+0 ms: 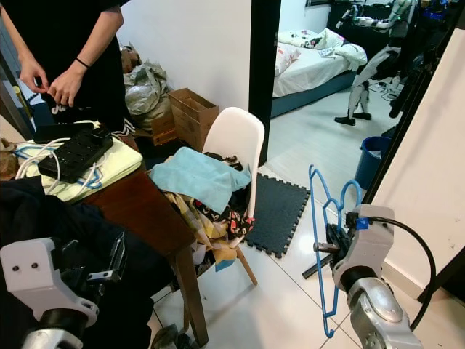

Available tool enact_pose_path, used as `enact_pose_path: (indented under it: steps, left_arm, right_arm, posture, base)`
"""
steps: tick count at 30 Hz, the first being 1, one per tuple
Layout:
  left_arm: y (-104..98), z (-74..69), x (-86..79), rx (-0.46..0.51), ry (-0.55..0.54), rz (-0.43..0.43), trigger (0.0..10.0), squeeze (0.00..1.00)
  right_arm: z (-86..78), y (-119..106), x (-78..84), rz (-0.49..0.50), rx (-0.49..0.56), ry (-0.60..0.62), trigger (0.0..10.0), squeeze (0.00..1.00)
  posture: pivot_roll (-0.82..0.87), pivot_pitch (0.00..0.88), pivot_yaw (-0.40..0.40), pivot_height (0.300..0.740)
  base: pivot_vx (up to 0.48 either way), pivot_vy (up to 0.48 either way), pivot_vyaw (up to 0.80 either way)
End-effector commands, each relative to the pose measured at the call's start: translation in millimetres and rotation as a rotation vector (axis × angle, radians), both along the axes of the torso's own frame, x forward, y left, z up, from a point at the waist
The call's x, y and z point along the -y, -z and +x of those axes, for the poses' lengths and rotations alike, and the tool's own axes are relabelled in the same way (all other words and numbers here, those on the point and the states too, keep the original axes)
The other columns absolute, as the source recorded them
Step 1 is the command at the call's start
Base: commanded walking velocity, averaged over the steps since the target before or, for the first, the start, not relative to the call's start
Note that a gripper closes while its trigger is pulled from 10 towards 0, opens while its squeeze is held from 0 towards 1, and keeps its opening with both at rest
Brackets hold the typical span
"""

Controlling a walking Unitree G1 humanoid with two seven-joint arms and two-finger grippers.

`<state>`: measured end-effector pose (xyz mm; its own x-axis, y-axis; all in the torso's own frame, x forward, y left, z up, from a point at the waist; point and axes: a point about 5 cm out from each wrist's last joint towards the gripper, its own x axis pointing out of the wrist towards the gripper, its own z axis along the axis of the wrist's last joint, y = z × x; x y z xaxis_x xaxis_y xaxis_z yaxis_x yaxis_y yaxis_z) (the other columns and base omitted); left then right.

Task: Hang hanger

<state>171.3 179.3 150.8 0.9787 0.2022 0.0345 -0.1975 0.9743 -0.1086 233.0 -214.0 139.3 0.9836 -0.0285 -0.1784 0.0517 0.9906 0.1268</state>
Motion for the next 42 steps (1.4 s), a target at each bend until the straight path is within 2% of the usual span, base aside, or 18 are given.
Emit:
enact_pose_path:
  steps: [1,42]
  left_arm:
    - [5.3,0.2,-1.7,-0.027,-0.011,-0.002,10.0,0.00]
    - [4.7,3.1,-0.5,-0.027,0.003,0.026,10.0,0.00]
  right_arm:
    - [1.4,0.9,-1.5,0.006,-0.001,-0.001,10.0,0.00]
    - [-0.9,2.1,-2.0,0.005,-0.002,0.008,10.0,0.00]
  posture:
    - [-0.08,0.000,-0.013,0.740]
    - [-0.08,0.000,-0.004,0.740]
  base:
    - [0.000,0.000,0.00]
    - [0.000,0.000,0.00]
